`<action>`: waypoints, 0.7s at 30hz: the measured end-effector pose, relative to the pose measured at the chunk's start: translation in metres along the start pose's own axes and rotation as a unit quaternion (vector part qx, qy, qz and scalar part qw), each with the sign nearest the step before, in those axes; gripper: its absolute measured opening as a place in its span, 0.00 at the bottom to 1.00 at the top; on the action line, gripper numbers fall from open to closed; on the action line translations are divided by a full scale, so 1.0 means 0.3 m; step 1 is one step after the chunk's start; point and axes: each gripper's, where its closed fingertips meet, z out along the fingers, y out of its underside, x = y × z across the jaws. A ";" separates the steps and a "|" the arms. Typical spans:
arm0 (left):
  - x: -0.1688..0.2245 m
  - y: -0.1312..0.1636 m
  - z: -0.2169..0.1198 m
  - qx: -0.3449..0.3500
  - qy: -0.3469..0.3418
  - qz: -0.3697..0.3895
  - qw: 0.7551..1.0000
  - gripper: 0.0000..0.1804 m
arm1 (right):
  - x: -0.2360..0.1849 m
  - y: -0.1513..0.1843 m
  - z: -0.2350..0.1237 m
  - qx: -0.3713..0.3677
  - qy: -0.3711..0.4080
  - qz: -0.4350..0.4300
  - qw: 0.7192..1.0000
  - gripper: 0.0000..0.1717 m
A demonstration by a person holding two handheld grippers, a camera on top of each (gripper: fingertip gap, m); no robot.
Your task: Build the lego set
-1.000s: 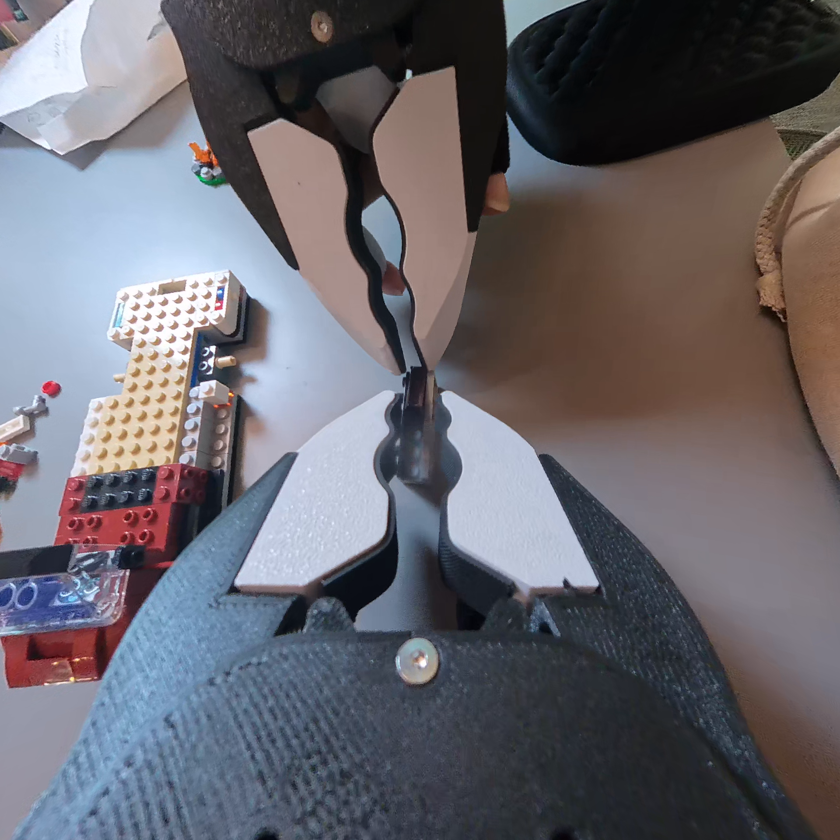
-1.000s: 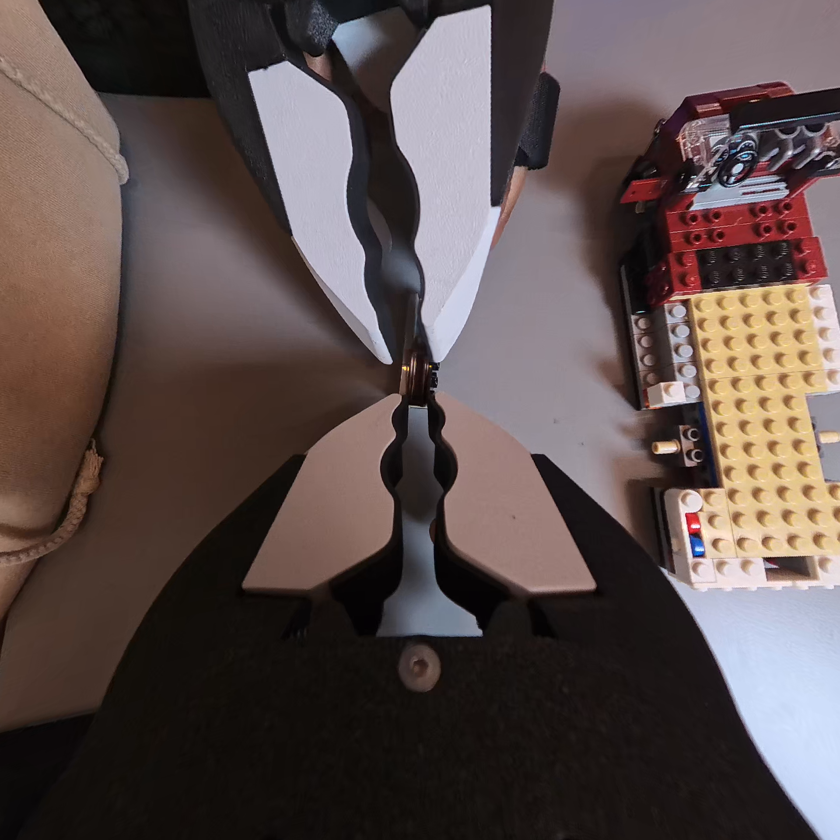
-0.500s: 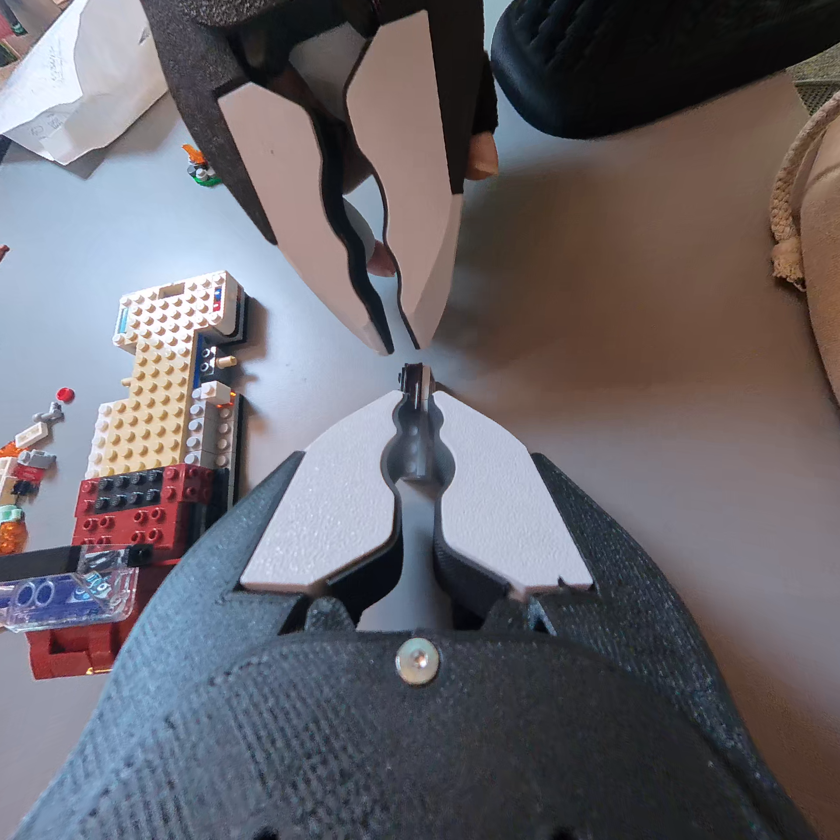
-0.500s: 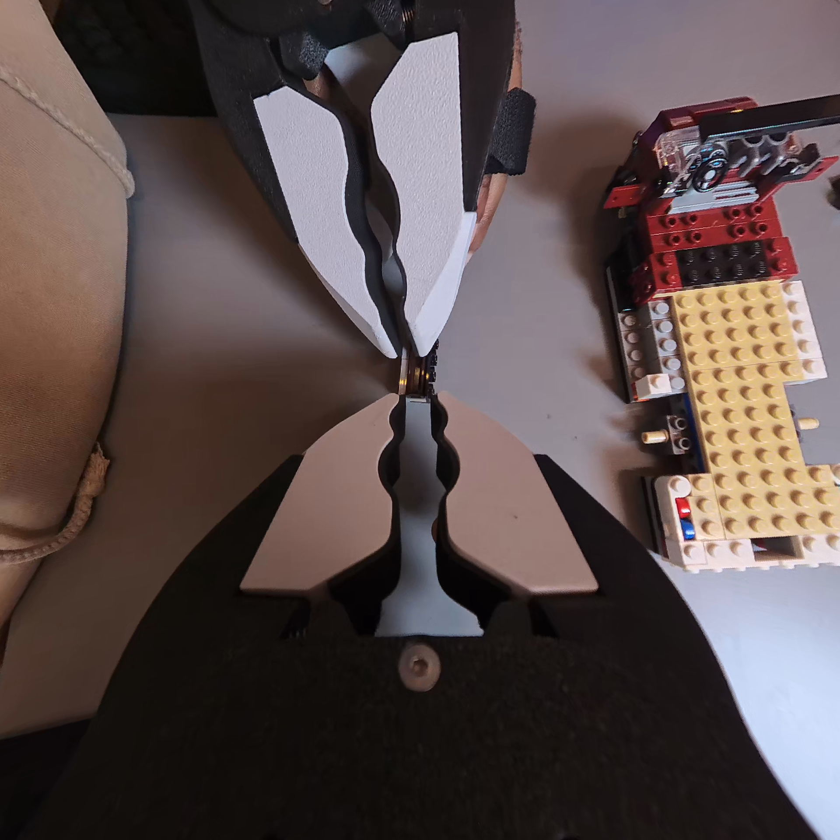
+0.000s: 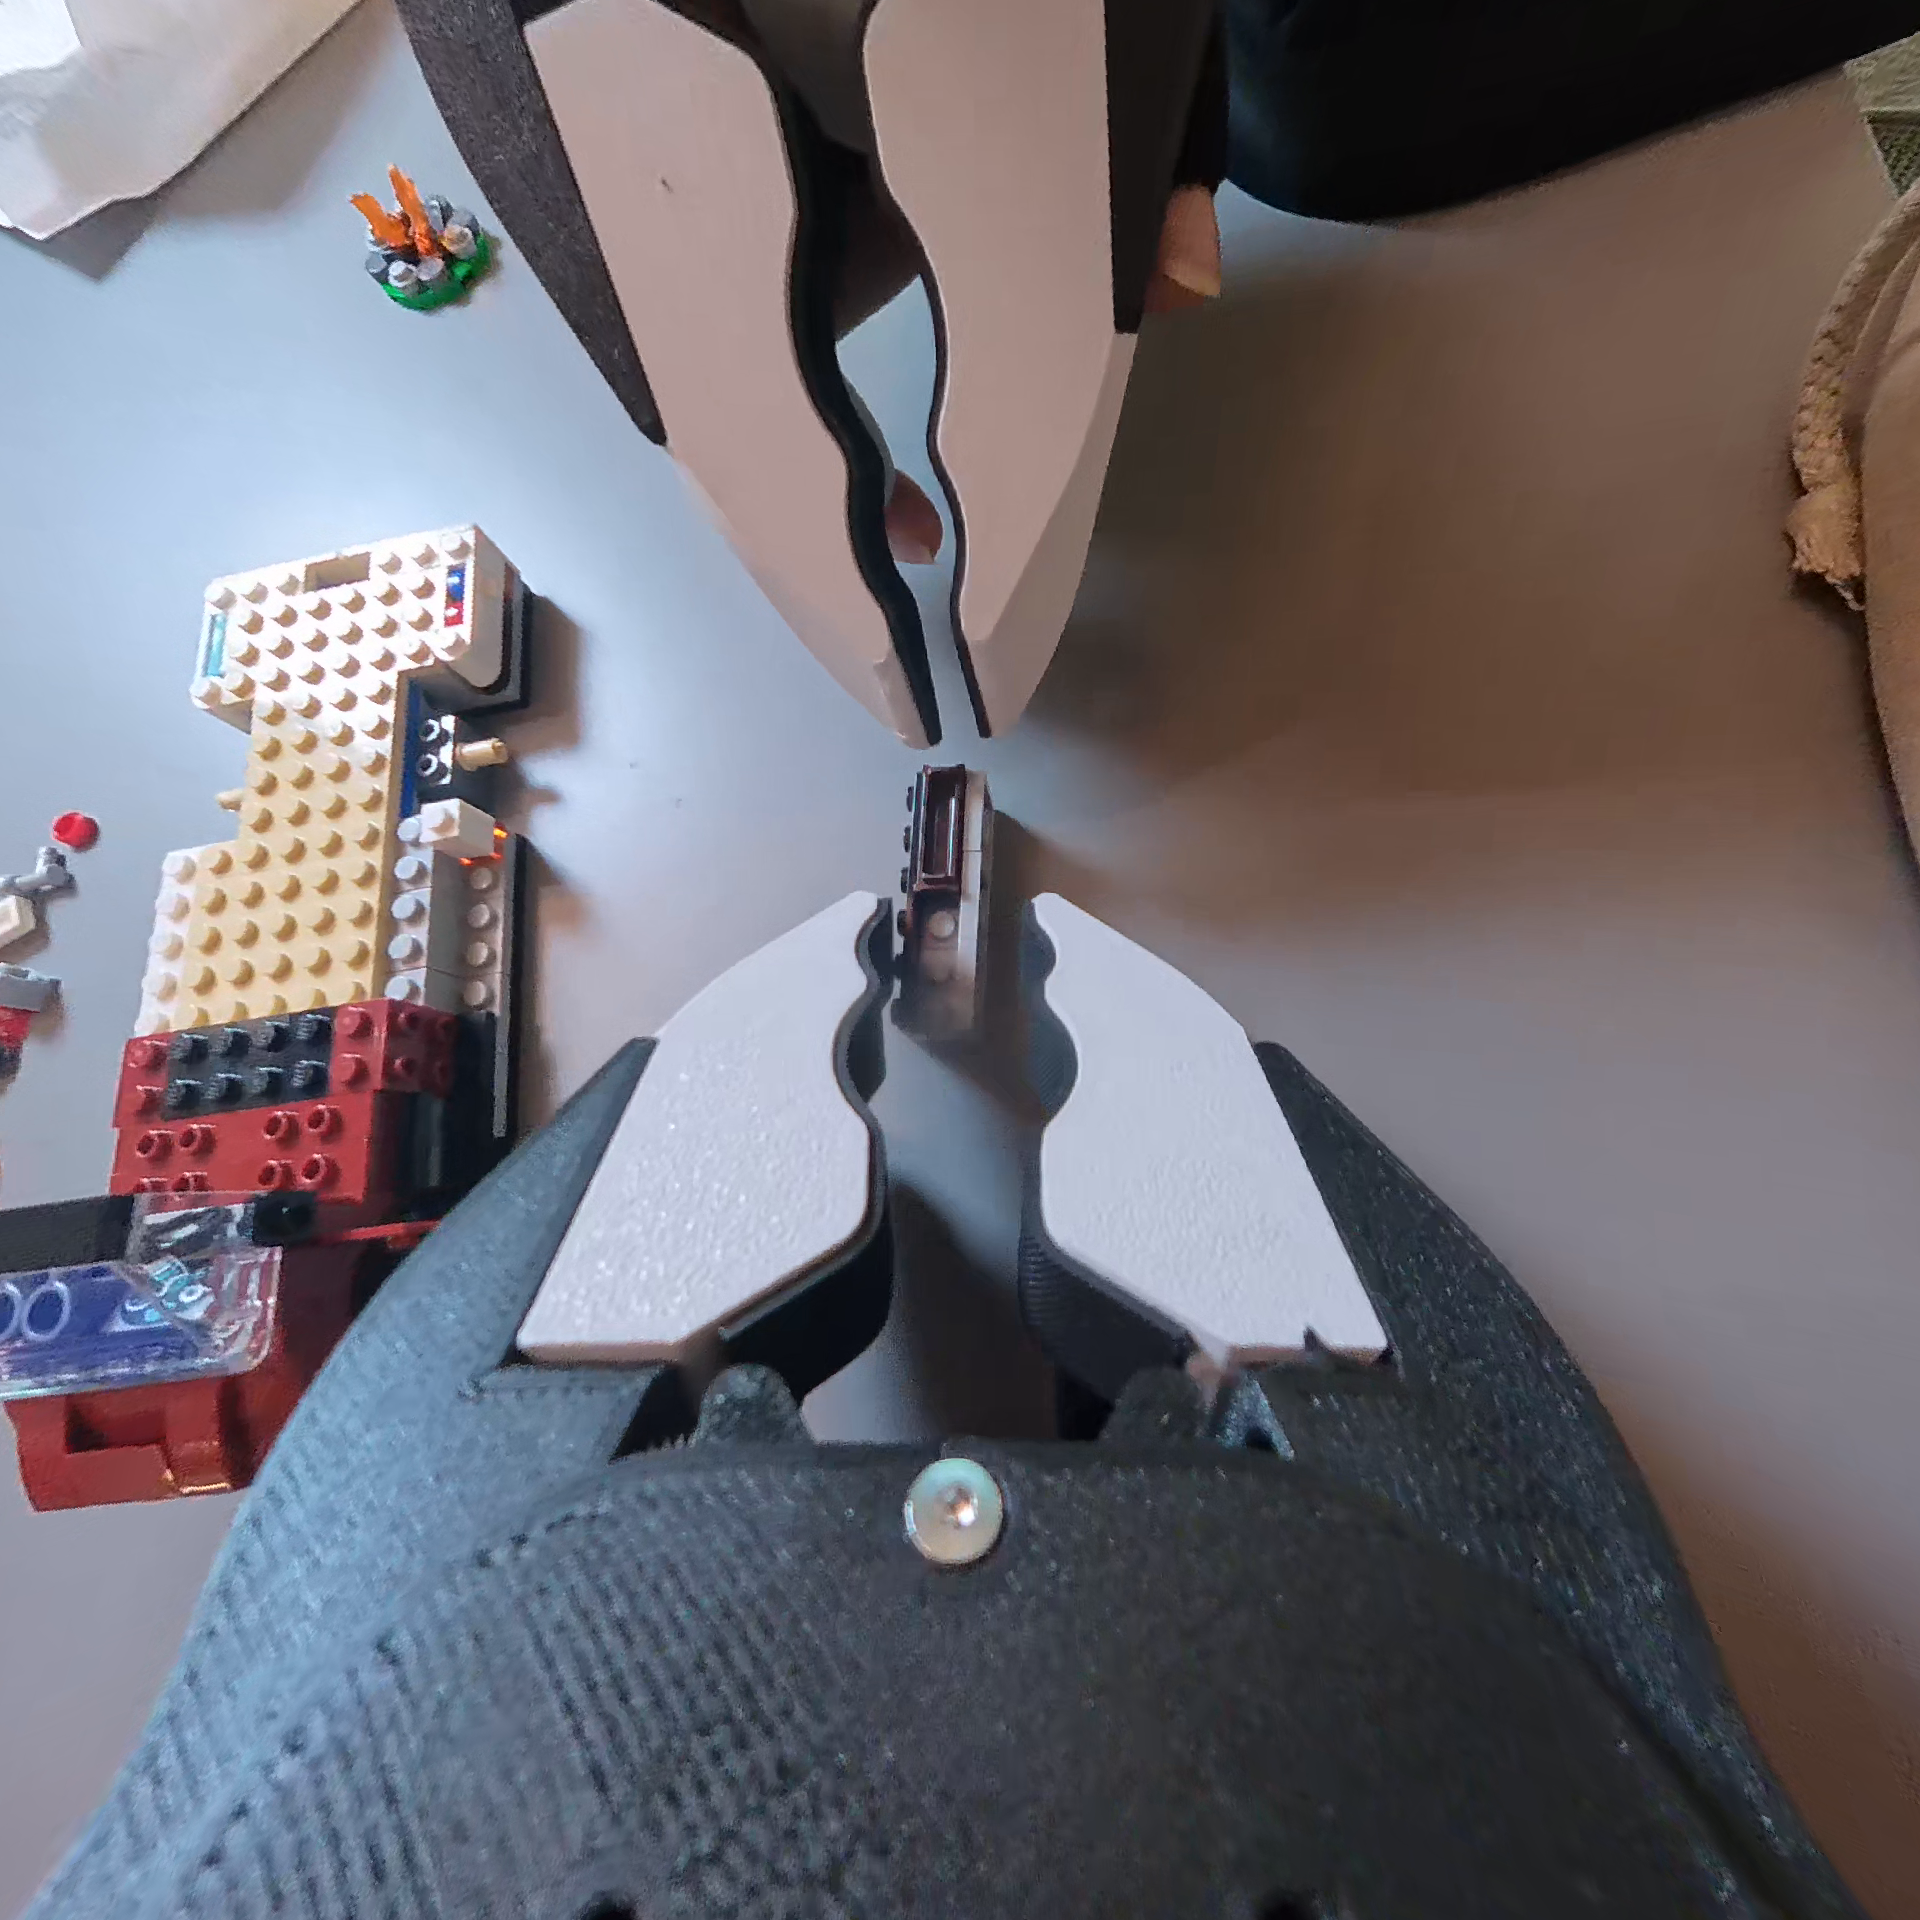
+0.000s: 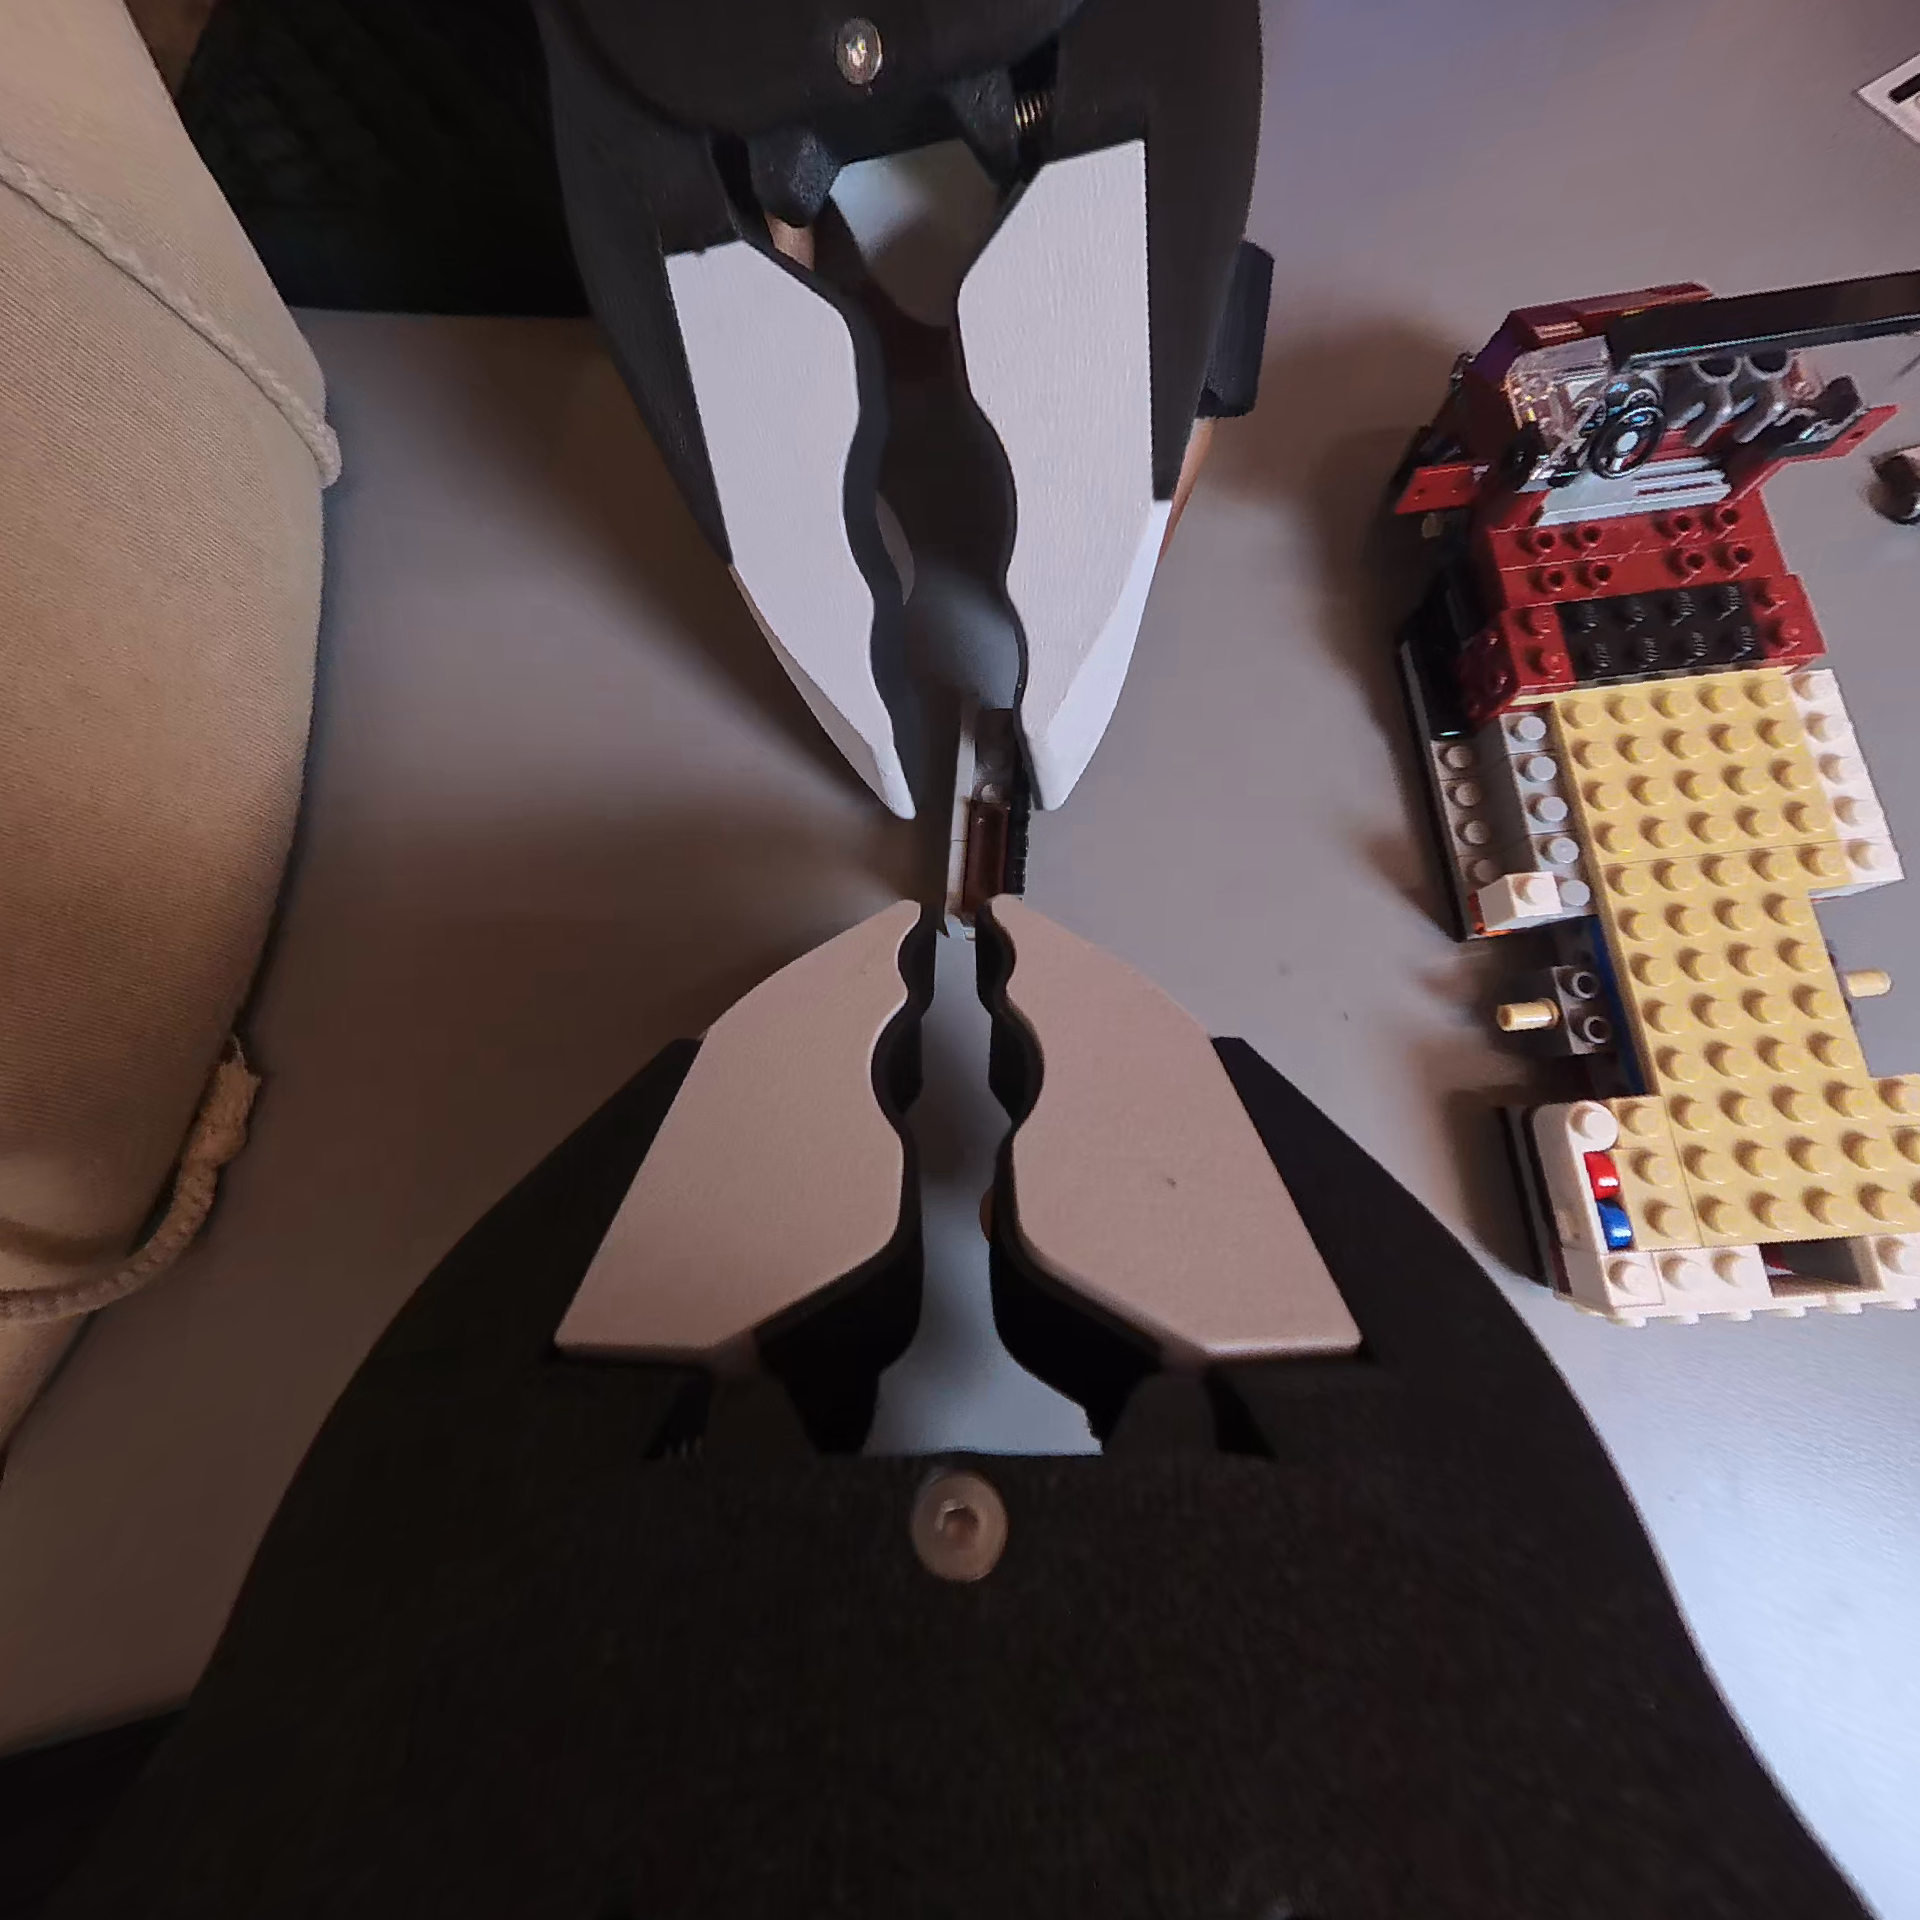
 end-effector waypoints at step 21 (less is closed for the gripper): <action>-0.006 -0.022 -0.141 0.038 0.003 -0.076 0.996 0.14 | 0.007 0.012 -0.157 0.095 0.114 0.048 0.988 0.08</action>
